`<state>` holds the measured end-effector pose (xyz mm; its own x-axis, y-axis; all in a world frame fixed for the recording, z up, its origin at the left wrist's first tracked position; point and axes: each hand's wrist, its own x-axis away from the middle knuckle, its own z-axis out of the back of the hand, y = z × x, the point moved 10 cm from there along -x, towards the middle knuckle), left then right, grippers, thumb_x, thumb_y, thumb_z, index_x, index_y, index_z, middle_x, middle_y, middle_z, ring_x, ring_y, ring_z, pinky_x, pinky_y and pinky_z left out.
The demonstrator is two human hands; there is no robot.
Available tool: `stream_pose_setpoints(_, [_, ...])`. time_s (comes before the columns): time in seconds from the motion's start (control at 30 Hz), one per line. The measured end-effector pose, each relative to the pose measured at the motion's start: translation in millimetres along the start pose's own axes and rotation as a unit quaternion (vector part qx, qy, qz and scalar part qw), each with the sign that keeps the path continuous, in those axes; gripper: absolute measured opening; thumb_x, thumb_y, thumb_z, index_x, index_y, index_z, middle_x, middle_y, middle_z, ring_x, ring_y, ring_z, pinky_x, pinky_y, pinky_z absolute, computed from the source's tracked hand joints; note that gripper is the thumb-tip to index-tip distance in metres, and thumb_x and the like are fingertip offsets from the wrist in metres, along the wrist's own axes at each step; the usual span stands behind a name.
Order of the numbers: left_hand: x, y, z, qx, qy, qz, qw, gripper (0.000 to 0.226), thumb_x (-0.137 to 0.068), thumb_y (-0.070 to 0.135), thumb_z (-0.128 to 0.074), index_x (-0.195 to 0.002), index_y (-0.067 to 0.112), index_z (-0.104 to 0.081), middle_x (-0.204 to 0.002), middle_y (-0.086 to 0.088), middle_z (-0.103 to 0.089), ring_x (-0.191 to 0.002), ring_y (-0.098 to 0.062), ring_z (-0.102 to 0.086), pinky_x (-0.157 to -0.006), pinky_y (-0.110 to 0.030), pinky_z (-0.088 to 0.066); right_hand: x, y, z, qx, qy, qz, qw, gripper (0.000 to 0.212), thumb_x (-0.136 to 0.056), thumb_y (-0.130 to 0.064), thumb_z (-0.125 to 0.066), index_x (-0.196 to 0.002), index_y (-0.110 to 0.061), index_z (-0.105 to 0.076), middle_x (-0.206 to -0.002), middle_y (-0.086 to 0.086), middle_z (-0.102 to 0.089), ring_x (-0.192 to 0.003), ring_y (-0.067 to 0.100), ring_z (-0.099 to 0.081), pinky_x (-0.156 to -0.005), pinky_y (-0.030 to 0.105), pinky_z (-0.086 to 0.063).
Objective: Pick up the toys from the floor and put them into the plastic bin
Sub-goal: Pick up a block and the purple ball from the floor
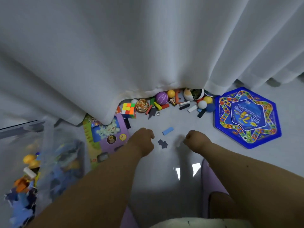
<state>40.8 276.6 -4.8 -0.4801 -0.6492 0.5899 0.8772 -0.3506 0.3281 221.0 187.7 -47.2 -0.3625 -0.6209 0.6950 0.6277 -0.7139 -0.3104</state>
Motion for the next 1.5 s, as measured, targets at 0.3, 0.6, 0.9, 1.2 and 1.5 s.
stream_pose_setpoints(0.3, [-33,29,-73,-0.061,-0.053,-0.109,0.991,0.043,-0.093,0.014,-0.045,-0.135,0.027,-0.047,-0.13,-0.006,-0.042,-0.116,-0.025,-0.047,-0.097,-0.038,-0.043,-44,-41,-22,0.039,0.049,0.164,0.985,0.055,-0.086,-0.012,-0.058,-0.138,-0.02,-0.043,-0.138,0.003,-0.045,-0.122,0.023,-0.046,-0.104,0.031,-0.038])
stream_pose_setpoints(0.6, [-50,33,-99,-0.201,-0.058,-0.118,0.971,0.051,-0.09,0.009,-0.048,-0.138,0.019,-0.036,-0.137,-0.012,-0.032,-0.117,-0.029,-0.042,-0.085,-0.036,-0.045,-70,-55,-45,0.177,0.085,0.246,0.949,0.049,-0.092,-0.018,-0.052,-0.14,-0.025,-0.04,-0.141,0.004,-0.038,-0.124,0.025,-0.038,-0.101,0.035,-0.042])
stream_pose_setpoints(0.9, [-63,20,-95,-0.217,-0.062,-0.073,0.971,0.047,-0.086,-0.003,-0.049,-0.13,0.005,-0.035,-0.131,-0.017,-0.037,-0.095,-0.025,-0.058,-0.067,-0.029,-0.034,-82,-25,-42,0.003,0.114,0.146,0.983,0.014,-0.089,-0.017,-0.058,-0.101,-0.01,-0.056,-0.105,0.006,-0.053,-0.088,0.021,-0.052,-0.078,0.027,-0.043])
stream_pose_setpoints(1.2, [-85,15,-73,-0.222,0.005,-0.092,0.971,0.025,-0.093,0.002,-0.042,-0.118,0.007,-0.046,-0.116,-0.012,-0.049,-0.091,-0.023,-0.057,-0.065,-0.029,-0.036,-93,-11,-42,-0.162,0.092,0.074,0.98,0.011,-0.086,-0.024,-0.064,-0.083,-0.018,-0.056,-0.092,0.007,-0.057,-0.075,0.017,-0.052,-0.064,0.021,-0.039])
stream_pose_setpoints(1.5, [-100,-63,-48,0.46,0.121,0.201,0.857,0.024,-0.095,0.003,-0.043,-0.106,0.002,-0.064,-0.111,-0.016,-0.062,-0.09,-0.03,-0.061,-0.075,-0.03,-0.046,-78,-52,-27,-0.3,0.117,0.101,0.941,0.008,-0.084,-0.013,-0.065,-0.09,-0.017,-0.062,-0.088,0.003,-0.06,-0.072,0.012,-0.052,-0.068,0.027,-0.047])
